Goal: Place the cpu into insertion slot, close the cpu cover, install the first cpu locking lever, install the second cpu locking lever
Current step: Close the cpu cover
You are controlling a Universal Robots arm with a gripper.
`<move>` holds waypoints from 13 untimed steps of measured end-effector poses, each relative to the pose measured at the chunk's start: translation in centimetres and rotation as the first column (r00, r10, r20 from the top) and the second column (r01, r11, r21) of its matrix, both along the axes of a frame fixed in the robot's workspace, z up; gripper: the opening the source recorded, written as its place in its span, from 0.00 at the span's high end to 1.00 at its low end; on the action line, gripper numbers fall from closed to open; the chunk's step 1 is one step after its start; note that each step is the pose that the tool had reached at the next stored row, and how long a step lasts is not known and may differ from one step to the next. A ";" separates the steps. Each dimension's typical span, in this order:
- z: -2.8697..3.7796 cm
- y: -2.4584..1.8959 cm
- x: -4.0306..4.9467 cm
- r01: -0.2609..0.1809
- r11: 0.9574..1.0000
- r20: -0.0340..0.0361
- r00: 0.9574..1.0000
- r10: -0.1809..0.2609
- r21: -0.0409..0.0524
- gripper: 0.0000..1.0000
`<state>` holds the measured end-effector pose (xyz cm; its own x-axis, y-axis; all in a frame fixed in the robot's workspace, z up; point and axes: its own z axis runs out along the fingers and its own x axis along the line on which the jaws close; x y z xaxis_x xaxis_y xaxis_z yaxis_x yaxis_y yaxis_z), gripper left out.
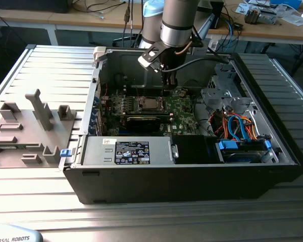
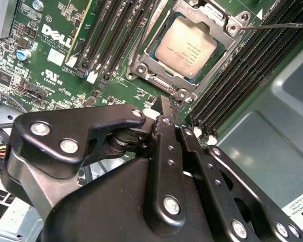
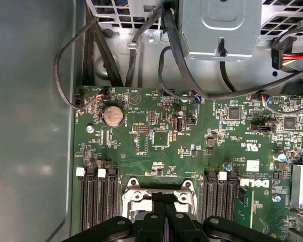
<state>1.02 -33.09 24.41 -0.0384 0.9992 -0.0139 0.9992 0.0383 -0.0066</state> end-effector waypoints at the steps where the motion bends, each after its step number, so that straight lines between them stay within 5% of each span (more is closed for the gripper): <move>1: -0.02 0.00 0.00 0.000 1.000 0.000 1.000 0.000 0.000 0.89; 13: -0.24 0.00 -0.05 0.000 1.000 0.000 1.000 0.000 0.000 0.89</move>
<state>0.97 -33.09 24.17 -0.0384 0.9992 -0.0140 0.9992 0.0383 -0.0066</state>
